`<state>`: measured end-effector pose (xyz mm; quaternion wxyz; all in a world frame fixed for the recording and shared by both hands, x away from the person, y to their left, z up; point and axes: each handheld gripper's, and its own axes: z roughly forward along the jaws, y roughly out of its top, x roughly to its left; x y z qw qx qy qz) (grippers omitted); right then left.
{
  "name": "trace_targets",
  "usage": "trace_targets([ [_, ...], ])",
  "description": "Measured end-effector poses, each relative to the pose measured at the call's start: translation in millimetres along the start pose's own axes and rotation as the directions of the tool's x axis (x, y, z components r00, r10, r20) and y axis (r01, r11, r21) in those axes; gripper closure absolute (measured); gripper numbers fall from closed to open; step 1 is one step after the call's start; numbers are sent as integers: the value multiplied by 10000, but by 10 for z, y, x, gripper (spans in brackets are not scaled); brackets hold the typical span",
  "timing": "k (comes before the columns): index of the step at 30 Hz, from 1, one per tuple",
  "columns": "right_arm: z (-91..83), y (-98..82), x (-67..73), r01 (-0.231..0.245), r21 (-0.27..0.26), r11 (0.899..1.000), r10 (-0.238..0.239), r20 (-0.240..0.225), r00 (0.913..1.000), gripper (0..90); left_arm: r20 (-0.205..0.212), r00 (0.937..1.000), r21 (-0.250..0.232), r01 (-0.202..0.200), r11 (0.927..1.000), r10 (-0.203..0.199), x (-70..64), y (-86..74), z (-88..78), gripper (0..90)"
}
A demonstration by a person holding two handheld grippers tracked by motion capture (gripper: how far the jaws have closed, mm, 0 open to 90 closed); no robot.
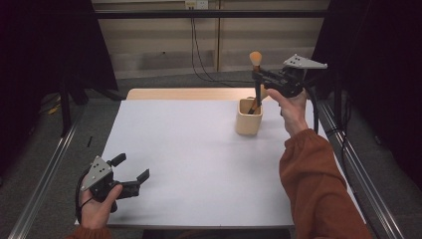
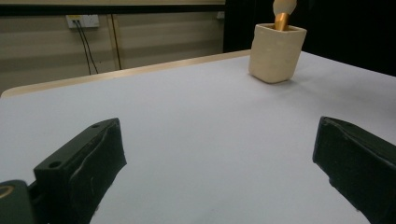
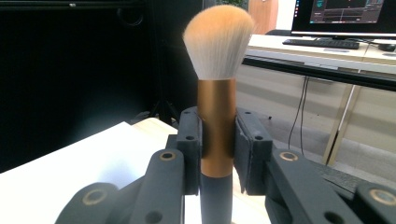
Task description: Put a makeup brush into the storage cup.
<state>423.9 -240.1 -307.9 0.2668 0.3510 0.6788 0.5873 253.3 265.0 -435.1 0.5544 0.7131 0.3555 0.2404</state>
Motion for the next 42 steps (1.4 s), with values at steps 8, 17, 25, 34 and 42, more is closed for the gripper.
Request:
trace_targets([
  [8,101,-55,-12,-6,44,10000,5,232,9997,740,-5,10000,-13,-12,10000,12,3,0,-2,20],
  [17,157,-109,-46,27,-23,10000,-26,294,9996,739,-7,10000,23,-44,10000,44,3,0,-4,20],
  [25,199,-167,-62,-37,-30,10000,38,309,9995,739,15,10000,30,-52,10000,52,3,-1,-6,20],
  [34,247,-241,-51,168,121,9998,-170,195,9997,739,-4,10000,3,-31,10000,31,4,-1,-6,20],
  [42,272,-329,-48,155,128,9998,-157,166,9997,739,6,10000,28,-37,10000,37,2,-2,-5,20],
])
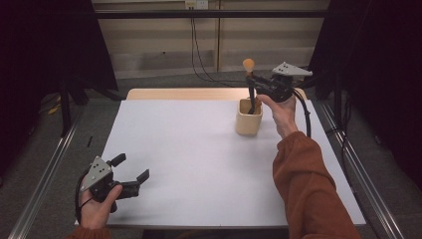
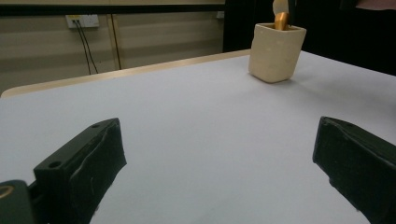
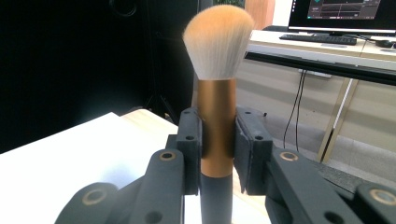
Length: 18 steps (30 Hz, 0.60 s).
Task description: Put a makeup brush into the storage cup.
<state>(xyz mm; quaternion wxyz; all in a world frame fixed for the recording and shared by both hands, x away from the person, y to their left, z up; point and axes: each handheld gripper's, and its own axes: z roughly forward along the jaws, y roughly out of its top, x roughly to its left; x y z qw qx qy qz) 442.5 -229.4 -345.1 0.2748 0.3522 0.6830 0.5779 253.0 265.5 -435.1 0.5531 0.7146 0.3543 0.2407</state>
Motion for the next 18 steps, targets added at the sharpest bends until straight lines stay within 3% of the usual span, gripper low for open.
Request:
trace_targets([
  [10,-2,-144,-32,-280,64,9996,280,44,9996,739,-2,10000,5,-1,10000,1,-1,0,0,20],
  [18,-21,-300,-68,-769,159,9969,767,136,9970,739,7,10000,11,-1,10000,1,-1,-1,1,20],
])
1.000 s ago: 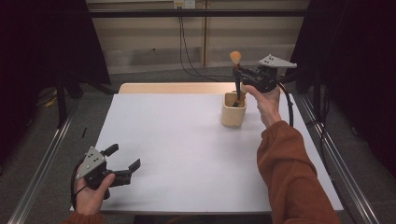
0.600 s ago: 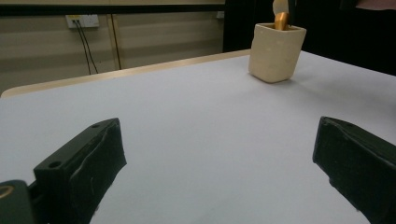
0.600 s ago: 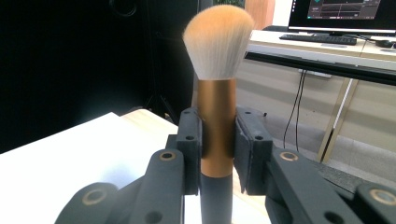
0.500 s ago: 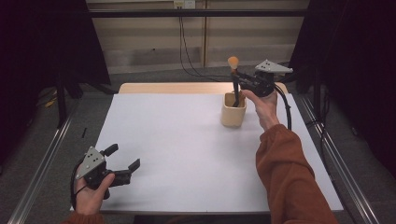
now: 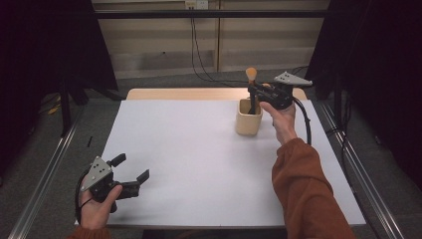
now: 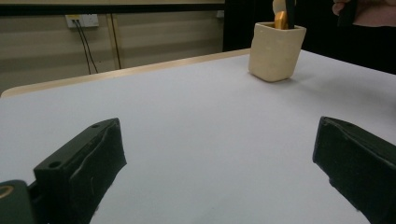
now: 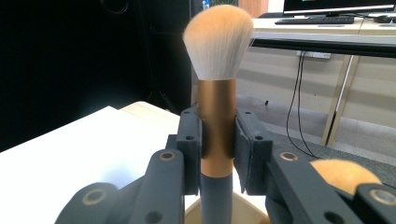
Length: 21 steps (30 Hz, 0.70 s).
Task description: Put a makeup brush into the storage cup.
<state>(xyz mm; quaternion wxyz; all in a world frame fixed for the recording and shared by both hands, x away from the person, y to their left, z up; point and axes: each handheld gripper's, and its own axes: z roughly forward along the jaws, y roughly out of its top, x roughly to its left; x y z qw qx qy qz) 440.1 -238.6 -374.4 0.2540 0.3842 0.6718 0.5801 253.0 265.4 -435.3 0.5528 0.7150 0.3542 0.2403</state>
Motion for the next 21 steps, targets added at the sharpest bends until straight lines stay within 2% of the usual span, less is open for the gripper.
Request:
trace_targets([
  [7,-27,-77,-21,-200,-45,9998,200,50,9998,738,1,10000,4,-1,10000,1,-1,0,2,20],
  [13,-36,-99,-10,-141,9,9999,141,28,9999,739,-1,10000,0,-1,10000,1,-2,0,0,20],
  [21,-55,-242,-30,-260,185,9995,259,14,9997,738,-1,10000,9,0,10000,0,-5,0,9,20],
])
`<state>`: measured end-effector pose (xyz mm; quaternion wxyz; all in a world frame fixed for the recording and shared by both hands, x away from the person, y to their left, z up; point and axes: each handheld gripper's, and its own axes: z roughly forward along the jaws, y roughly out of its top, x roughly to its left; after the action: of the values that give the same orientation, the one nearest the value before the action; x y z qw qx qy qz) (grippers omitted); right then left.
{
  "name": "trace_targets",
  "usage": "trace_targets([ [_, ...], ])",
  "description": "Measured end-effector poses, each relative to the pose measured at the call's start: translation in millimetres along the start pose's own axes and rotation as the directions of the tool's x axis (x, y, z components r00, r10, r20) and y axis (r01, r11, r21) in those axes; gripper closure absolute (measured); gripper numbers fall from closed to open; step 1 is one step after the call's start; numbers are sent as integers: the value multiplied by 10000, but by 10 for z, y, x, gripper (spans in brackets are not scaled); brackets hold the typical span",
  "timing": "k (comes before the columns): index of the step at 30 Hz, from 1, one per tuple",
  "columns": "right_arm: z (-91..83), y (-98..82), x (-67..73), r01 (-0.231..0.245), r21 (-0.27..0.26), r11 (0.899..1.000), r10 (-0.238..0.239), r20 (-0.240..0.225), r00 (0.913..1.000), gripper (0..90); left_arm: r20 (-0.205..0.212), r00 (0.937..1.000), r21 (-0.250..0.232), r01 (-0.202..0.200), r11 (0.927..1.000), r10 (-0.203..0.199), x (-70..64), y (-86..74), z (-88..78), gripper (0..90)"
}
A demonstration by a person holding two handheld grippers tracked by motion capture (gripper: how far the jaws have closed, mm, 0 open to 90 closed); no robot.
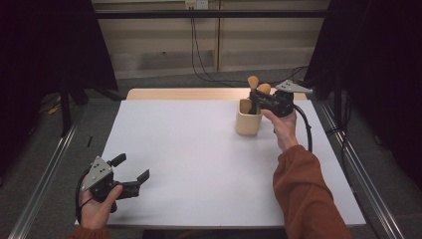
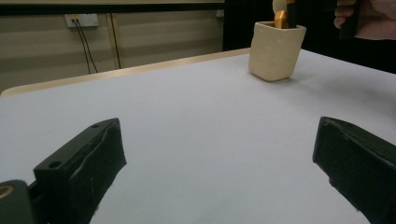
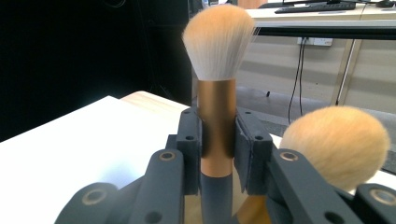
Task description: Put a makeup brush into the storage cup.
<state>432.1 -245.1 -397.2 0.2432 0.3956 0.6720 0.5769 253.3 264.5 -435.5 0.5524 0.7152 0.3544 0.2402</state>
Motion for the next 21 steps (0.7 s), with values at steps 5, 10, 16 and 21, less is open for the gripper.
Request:
trace_targets([
  [5,-19,-29,4,-37,29,10000,37,7,10000,737,6,10000,36,-35,10000,35,-2,1,2,20],
  [10,-29,-61,14,48,167,9998,-48,-3,10000,736,7,10000,30,-32,10000,32,-1,0,1,20],
  [16,-17,-84,29,98,331,9994,-97,-22,10000,735,10,10000,55,-51,10000,51,0,0,3,20],
  [21,-8,-104,40,181,478,9987,-178,-53,9998,734,9,10000,21,-31,10000,31,-1,0,0,20],
])
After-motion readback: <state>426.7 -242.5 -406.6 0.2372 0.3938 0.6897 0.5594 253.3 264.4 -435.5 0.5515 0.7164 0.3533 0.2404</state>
